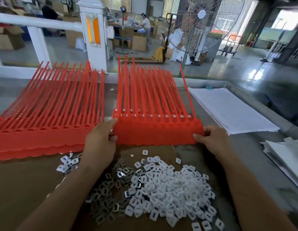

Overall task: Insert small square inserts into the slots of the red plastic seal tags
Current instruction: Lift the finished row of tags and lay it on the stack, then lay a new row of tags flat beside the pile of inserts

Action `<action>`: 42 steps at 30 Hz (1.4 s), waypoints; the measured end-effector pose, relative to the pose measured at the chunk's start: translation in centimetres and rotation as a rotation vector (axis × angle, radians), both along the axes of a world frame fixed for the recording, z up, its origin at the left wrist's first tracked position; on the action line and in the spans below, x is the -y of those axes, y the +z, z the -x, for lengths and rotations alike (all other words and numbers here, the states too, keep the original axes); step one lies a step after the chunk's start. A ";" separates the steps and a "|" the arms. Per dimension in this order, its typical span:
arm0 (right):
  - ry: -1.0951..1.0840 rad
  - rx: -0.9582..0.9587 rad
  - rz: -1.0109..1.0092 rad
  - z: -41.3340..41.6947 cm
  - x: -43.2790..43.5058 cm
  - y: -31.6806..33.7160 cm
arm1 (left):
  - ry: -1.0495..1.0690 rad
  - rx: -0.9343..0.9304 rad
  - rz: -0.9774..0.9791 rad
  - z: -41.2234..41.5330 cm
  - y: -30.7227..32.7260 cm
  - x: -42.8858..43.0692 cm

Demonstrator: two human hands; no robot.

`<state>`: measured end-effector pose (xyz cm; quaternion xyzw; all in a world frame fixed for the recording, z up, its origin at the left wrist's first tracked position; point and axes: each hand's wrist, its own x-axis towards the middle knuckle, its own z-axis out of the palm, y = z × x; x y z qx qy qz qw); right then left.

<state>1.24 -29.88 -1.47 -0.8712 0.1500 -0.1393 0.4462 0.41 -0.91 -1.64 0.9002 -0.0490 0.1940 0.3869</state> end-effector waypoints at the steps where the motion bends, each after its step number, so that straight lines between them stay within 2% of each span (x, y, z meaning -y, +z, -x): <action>1: -0.010 0.003 0.022 -0.2 0.2 -0.2 | -0.005 0.006 -0.023 -0.2 -0.1 0.0; 6: -0.031 -0.025 0.136 -0.4 0.6 -0.6 | -0.045 -0.077 -0.170 -0.3 -0.4 -0.4; 13: -0.033 0.010 0.322 -0.1 0.1 -0.1 | -0.105 -0.053 -0.185 0.2 0.1 -0.2; 19: 0.004 -0.060 0.360 0.2 0.1 -0.1 | -0.235 -0.214 -0.445 0.2 -0.2 -0.1; 24: 0.001 -0.122 0.390 0.4 0.2 0.1 | -0.244 -0.212 -0.532 0.3 -0.5 -0.3; 28: -0.003 0.028 0.413 0.9 -1.3 1.2 | -0.250 -0.224 -0.539 0.4 -0.5 -0.3; 30: 0.117 0.101 0.279 1.5 -3.0 2.1 | -0.256 -0.223 -0.547 0.5 -0.4 -0.2; 32: 0.342 0.078 0.246 2.5 -5.3 3.0 | -0.260 -0.225 -0.549 0.5 -0.4 -0.2; 36: 0.756 -0.011 0.333 4.0 -10.0 3.8 | -0.262 -0.229 -0.541 0.7 -0.5 -0.2; 42: 1.022 0.041 0.507 5.0 -13.9 2.9 | -0.298 -0.219 -0.535 0.8 -0.5 -0.1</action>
